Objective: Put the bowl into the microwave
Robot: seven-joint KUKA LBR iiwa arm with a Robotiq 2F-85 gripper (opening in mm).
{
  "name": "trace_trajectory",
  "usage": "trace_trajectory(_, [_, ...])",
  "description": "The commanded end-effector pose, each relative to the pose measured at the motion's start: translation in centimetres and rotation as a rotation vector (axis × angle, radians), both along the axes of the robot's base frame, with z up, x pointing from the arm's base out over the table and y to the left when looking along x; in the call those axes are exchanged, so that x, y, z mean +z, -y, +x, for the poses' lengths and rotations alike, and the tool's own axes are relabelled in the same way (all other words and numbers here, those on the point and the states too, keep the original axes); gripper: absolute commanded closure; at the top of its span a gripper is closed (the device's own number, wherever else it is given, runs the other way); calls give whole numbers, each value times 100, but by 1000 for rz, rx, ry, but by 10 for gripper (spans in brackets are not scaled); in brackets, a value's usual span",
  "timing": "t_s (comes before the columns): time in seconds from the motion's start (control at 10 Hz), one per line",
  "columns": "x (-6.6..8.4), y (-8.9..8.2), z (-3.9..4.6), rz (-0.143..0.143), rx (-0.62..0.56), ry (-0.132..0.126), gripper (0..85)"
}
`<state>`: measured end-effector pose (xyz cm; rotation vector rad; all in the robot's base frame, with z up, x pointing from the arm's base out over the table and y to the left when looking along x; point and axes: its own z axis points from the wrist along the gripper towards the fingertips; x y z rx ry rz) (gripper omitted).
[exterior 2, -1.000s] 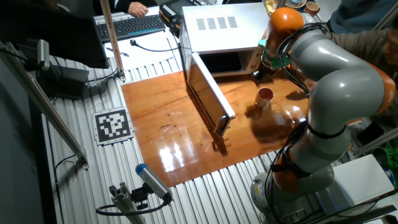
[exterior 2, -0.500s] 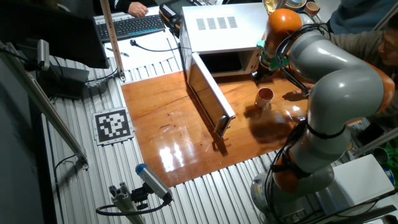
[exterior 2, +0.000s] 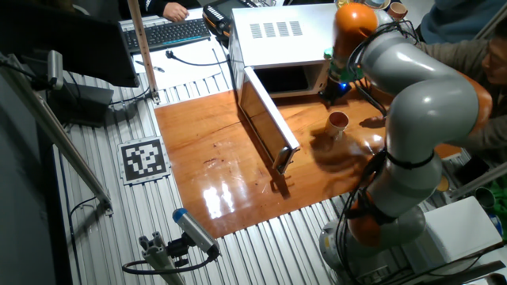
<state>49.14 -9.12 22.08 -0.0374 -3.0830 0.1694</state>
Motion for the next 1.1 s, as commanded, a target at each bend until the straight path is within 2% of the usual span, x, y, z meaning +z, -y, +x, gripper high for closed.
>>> trace_trajectory(0.0, [1,-1,-1,-74,22,5,850])
trace_trajectory(0.1, [1,-1,-1,-44,11,-13,850])
trace_trajectory(0.2, [1,-1,-1,-63,19,-5,680])
trace_trajectory(0.3, [-61,137,-26,-68,14,11,510])
trace_trajectory(0.4, [-117,255,-54,-69,10,24,510])
trace_trajectory(0.6, [-182,454,-115,-67,10,26,510])
trace_trajectory(0.8, [-202,563,-144,-59,10,26,510])
trace_trajectory(1.0, [-208,576,-149,-61,4,26,510])
